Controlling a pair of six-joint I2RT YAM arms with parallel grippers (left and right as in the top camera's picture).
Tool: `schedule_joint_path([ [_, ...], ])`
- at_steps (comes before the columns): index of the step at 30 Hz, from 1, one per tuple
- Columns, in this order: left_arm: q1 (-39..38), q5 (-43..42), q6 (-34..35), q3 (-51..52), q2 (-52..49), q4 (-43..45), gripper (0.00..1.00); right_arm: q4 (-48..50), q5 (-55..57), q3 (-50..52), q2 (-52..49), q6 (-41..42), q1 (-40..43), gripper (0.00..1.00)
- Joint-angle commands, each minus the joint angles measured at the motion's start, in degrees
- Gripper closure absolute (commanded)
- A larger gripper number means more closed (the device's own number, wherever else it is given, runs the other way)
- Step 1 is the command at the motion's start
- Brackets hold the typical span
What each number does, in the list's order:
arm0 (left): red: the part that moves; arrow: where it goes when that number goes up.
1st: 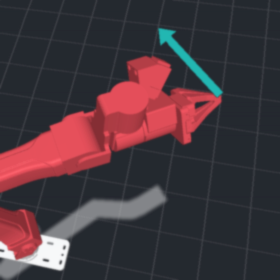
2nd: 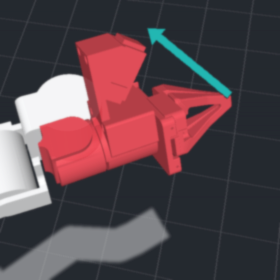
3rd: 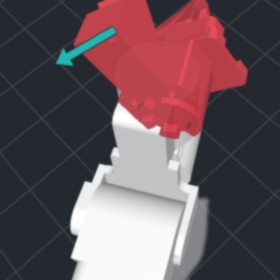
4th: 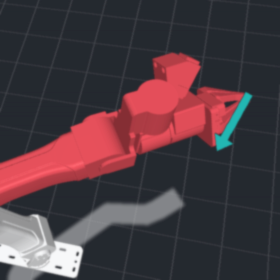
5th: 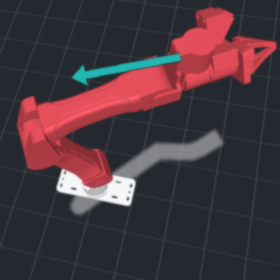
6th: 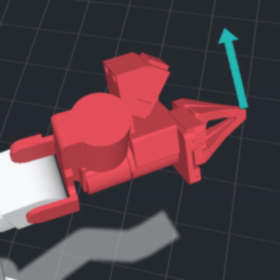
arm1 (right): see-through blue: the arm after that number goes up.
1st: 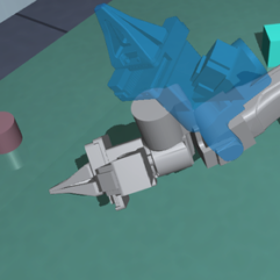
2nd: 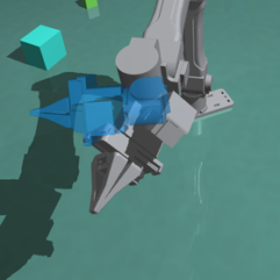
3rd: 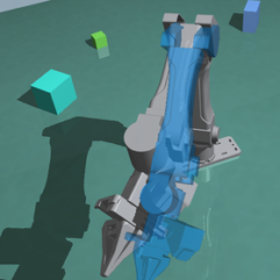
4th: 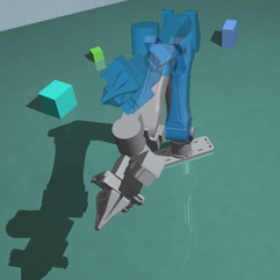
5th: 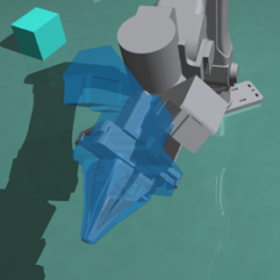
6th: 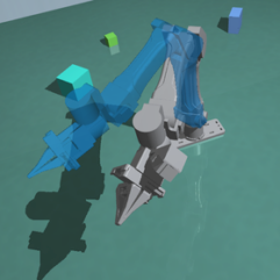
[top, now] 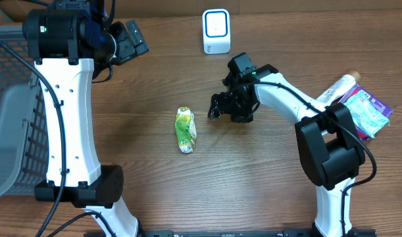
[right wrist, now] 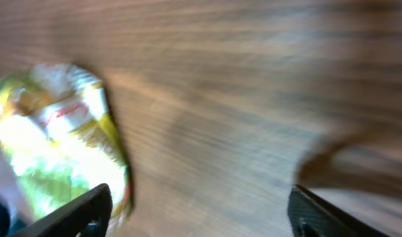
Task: Scan the item barcode
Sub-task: 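Grasp the yellow-green pouch with the right gripper and lift it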
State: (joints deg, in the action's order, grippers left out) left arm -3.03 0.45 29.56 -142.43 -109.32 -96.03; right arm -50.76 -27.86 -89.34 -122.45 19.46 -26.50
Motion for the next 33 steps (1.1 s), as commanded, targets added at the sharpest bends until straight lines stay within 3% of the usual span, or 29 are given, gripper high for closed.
schedule_joint_path([
  [1,0.02,-0.24,-0.66,0.24,-0.09,0.07,0.01,0.11,-5.25,-4.15,0.52,-4.96,-4.2,0.09],
  [5,-0.02,-0.24,-0.66,0.24,-0.09,0.07,0.01,2.05,4.46,-5.16,0.5,-3.89,-10.34,0.0],
  [16,0.0,-0.24,-0.66,0.24,-0.09,0.07,0.0,2.38,21.64,-5.14,0.17,-0.63,-19.67,0.01],
  [18,0.0,-0.24,-0.66,0.24,-0.09,0.07,0.0,1.9,22.93,-5.14,0.04,0.74,-19.74,0.09],
  [19,0.0,-0.24,-0.66,0.26,-0.09,0.07,0.0,1.57,22.93,-5.14,0.04,0.74,-19.74,0.18],
  [22,0.0,-0.24,-0.66,0.24,-0.09,0.07,0.0,0.39,23.15,-5.14,0.02,0.72,-19.28,0.58],
  [26,0.0,-0.24,-0.66,0.24,-0.09,0.07,0.0,-1.7,23.12,-5.14,0.04,0.68,-18.32,0.71],
  [29,0.0,-0.24,-0.66,0.24,-0.09,0.07,0.0,-3.06,23.08,-5.14,0.02,0.68,-17.46,0.95],
  [33,0.0,-0.24,-0.66,0.26,-0.09,0.07,0.01,-3.74,20.87,-5.14,0.04,0.46,-16.02,0.96],
])
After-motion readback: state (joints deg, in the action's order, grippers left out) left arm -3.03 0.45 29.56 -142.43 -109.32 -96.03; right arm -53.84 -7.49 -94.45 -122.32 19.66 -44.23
